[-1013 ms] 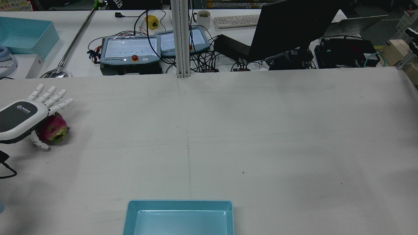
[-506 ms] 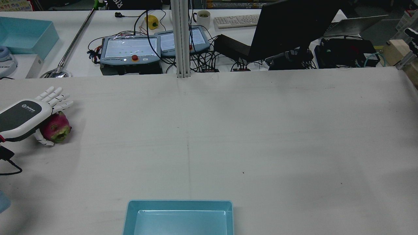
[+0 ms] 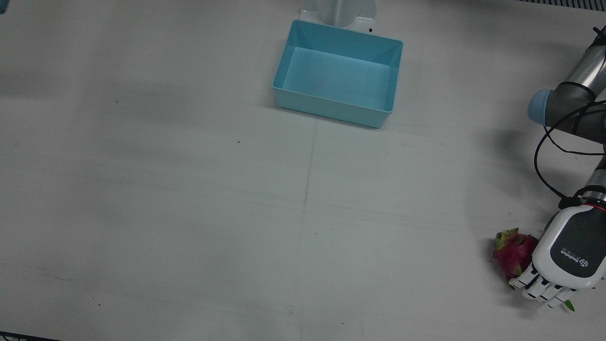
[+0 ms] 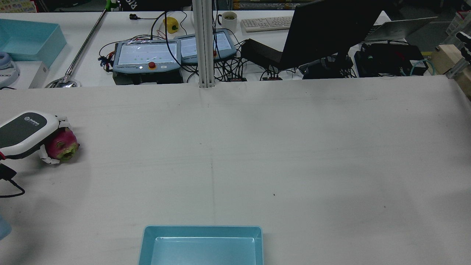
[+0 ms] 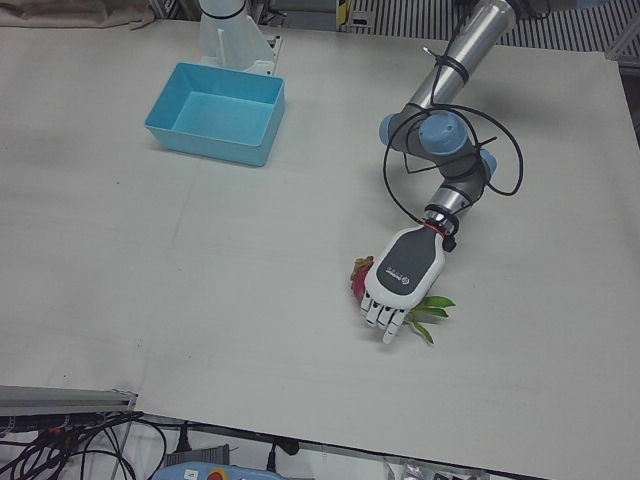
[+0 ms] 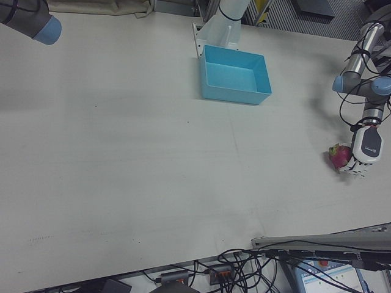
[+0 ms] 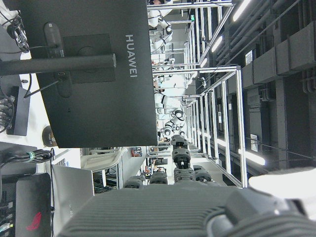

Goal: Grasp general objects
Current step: 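Close the left hand's fingers around the dragon fruit, then lift the dragon fruit and carry it toward the light-blue tray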

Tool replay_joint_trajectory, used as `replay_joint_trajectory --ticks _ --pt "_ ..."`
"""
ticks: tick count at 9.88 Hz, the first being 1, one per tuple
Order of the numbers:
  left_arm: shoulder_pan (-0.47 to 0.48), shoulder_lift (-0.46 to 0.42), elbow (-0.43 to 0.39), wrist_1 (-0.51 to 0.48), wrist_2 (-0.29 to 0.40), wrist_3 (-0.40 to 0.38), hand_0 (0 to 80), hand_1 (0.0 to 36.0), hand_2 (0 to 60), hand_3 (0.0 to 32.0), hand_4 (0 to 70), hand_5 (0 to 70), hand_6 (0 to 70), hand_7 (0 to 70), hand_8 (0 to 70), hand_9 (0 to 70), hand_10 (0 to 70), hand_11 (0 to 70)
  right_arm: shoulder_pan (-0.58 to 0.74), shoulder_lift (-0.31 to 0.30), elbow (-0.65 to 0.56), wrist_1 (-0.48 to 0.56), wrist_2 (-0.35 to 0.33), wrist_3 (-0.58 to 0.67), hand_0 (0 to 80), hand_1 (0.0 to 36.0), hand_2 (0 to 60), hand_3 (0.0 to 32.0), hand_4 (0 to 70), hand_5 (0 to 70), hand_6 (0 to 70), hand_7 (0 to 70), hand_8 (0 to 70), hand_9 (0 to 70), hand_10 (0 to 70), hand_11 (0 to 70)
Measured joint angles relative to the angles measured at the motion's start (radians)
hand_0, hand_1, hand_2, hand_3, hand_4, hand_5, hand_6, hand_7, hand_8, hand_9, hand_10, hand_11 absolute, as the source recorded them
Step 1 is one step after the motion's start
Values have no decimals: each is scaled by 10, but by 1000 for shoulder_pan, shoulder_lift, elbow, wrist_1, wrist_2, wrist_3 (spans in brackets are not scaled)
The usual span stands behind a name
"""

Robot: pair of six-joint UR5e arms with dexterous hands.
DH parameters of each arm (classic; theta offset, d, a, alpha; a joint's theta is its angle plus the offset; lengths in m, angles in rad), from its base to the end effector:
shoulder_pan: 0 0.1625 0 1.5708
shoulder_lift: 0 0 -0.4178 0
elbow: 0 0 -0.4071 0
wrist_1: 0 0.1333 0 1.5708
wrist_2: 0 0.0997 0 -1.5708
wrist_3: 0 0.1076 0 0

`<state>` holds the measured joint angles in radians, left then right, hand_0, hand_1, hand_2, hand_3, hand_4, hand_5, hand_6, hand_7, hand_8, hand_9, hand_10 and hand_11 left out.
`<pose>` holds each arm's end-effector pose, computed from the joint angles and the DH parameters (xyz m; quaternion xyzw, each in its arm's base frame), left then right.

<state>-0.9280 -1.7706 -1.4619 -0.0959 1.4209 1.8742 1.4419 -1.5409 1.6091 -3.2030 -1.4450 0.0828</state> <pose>0.2469 -0.5789 0.6132 0.4824 0.5992 -0.2504 0.5878 0.0780 -0.5406 0.6513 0.0308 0.7088 -0.7041 0.0284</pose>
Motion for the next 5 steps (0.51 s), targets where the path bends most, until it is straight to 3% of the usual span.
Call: replay_joint_trajectory --ticks 2,3,4,5 --pt "-1 1 -40 15 5 -15 449 25 580 0 700 687 700 700 700 700 700 700 0 0 0 0 0 0 0 0 0 0 0 0 0 0 0 0 0 0" --pt "-1 1 -72 29 6 -36 399 2 598 0 700 700 700 700 700 700 700 700 0 0 0 0 0 0 0 0 0 0 0 0 0 0 0 0 0 0" --pt "-1 -1 -104 40 7 -74 255 0 600 0 700 700 700 700 700 700 700 700 0 0 0 0 0 0 0 0 0 0 0 0 0 0 0 0 0 0" --pt "1 -5 -128 44 13 -128 221 0 600 0 700 700 700 700 700 700 700 700 0 0 0 0 0 0 0 0 0 0 0 0 0 0 0 0 0 0"
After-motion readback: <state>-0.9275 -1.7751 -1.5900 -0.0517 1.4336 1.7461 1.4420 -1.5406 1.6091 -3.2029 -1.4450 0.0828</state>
